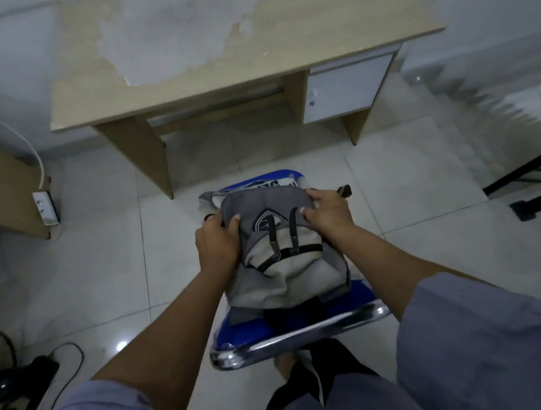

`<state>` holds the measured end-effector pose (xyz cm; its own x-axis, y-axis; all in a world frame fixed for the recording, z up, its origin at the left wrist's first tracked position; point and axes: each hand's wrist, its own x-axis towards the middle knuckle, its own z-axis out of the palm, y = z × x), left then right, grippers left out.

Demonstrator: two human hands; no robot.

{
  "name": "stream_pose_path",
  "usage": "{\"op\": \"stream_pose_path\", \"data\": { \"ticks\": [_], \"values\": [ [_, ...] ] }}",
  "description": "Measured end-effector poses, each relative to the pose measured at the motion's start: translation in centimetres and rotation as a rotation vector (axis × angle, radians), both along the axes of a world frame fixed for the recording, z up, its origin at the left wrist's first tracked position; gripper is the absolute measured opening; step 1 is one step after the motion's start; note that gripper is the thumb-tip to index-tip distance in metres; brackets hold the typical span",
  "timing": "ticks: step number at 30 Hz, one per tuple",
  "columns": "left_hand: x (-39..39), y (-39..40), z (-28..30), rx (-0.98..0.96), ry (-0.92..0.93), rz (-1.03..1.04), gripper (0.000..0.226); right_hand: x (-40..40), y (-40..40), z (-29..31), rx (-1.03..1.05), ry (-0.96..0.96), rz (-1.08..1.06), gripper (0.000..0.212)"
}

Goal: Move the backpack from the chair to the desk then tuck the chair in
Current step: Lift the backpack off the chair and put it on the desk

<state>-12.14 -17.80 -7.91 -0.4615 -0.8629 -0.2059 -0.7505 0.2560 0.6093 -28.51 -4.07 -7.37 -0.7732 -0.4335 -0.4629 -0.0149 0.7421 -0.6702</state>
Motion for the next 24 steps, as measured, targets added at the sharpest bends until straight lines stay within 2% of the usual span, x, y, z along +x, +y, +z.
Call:
{"op": "stream_pose_path", "data": {
  "ticks": [8, 13, 24],
  "values": [
    [-5.0, -1.5, 11.4, -0.398, 0.275, -0.119, 0.034, -3.3, -0.8, 10.1, -0.262, 0.44, -0.052, 0.052],
    [-9.9, -2.5, 18.2, -0.592, 0.347, -0.255, 0.039, -7.4, -0.8, 16.5, -0.29, 0.665, -0.052, 0.051],
    [-25.1, 2.5, 25.0, -0.765, 0.37, -0.272, 0.042, -22.8, 4.5, 23.6, -0.4, 0.765, -0.015, 0.049]
  ]
}}
